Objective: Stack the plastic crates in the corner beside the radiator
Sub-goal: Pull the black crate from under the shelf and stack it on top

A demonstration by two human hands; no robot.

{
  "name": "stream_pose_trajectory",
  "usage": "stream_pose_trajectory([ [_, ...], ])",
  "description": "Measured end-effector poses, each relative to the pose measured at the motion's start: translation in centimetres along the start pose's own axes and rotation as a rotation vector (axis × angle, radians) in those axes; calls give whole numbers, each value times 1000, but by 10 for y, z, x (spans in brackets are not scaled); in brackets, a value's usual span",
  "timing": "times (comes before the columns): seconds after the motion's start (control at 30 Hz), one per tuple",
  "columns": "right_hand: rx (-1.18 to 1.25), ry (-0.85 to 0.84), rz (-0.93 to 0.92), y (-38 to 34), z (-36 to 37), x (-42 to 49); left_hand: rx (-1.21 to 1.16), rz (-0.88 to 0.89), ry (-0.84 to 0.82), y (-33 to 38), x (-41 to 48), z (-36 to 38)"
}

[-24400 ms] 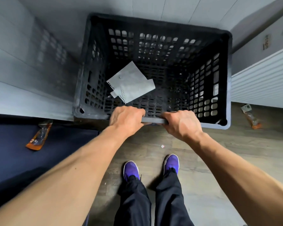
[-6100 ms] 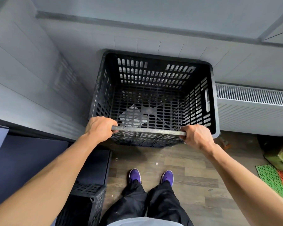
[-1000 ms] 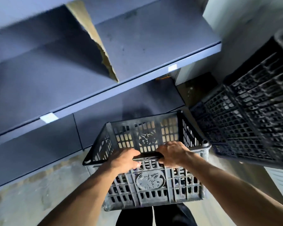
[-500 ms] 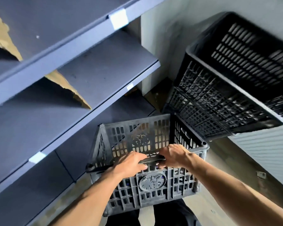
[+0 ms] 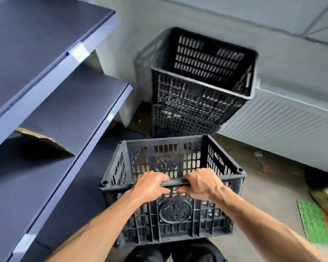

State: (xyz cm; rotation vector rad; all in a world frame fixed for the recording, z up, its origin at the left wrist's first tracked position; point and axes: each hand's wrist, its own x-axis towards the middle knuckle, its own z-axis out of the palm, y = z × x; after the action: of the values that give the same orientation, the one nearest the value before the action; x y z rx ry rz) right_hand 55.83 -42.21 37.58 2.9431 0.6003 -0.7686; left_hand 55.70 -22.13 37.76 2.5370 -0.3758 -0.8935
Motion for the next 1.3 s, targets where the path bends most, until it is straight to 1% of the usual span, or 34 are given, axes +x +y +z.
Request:
stream_pose_trajectory([
  [0.07,23,53,75,9,-9,-24,87,67,-14,20,3,-11],
  [0.13,38,76,93,11,-17,-31,139,105,-13,28,6,-22],
  [0.23,39,152,146,22,-36,-54,215,192,4,54,6,-42],
  [0.3,22,168,179,30,-54,-69,255,241,27,72,3,-55],
  [0.47,3,114,200,45,-99,-97,280,303,104,104,-9,-81],
  [0.7,-23,266,250,42,-149,-131,286,360,191,134,-40,-125],
  [0.9,-63,434,290,37,-187,-157,341,425,333,159,-66,-162],
  [1.03,-107,529,300,38,-214,-171,389,484,468,175,-74,-185],
  [1.17,-158,644,301,47,-237,-178,427,530,593,193,-77,-205],
  [1.3,-184,733,281,64,-257,-175,450,555,668,207,-73,-227],
])
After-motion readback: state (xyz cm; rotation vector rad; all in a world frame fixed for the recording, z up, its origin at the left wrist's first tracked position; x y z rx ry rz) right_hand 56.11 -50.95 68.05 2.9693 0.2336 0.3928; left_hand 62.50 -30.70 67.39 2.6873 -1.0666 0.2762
